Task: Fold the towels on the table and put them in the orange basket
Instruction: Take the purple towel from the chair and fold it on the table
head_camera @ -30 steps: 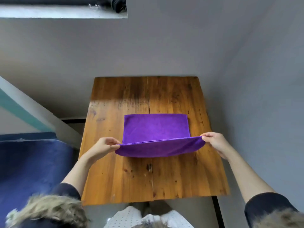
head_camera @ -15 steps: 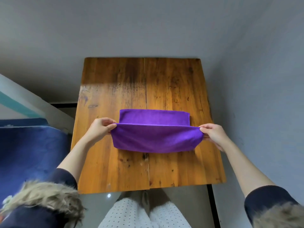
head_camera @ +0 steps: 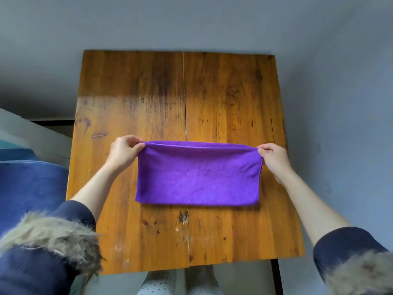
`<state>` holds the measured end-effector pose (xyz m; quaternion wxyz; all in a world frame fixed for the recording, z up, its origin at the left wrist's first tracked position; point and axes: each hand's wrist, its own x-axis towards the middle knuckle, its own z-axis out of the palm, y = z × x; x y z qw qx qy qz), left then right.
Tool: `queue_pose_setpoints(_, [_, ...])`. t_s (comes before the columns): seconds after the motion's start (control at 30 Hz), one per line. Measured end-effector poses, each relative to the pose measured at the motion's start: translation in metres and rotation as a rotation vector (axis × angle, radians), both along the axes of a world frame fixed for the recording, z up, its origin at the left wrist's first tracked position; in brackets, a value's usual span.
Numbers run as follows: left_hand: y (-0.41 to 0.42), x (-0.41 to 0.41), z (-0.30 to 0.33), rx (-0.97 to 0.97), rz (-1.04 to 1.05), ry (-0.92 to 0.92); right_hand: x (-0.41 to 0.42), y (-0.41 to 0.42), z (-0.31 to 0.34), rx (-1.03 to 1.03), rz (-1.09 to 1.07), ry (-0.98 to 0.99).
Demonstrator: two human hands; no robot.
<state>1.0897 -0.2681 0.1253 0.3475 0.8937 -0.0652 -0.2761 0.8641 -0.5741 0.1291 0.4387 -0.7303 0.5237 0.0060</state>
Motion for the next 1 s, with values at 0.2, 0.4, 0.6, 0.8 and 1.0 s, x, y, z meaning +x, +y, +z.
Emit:
queue_pose_setpoints(0.2, [-0.005,0.005,-0.012,0.061,0.006,-0.056,0.014,-0.002,-0.015,-0.111,0.032,0.084])
queue_pose_setpoints(0.4, [-0.013,0.006,-0.023,0.114,0.046,-0.078,0.026,0.004,-0.026,-0.169,0.010,0.139])
queue_pose_setpoints(0.6, [-0.023,0.011,-0.038,0.135,0.050,-0.179,0.034,0.003,-0.038,-0.193,-0.040,0.154])
queue_pose_setpoints(0.8, [-0.024,0.015,-0.044,0.100,0.040,-0.252,0.035,0.008,-0.042,-0.211,-0.253,0.095])
queue_pose_setpoints(1.0, [-0.026,-0.041,-0.043,0.186,-0.301,-0.652,0.017,0.075,-0.043,-0.582,0.334,-0.001])
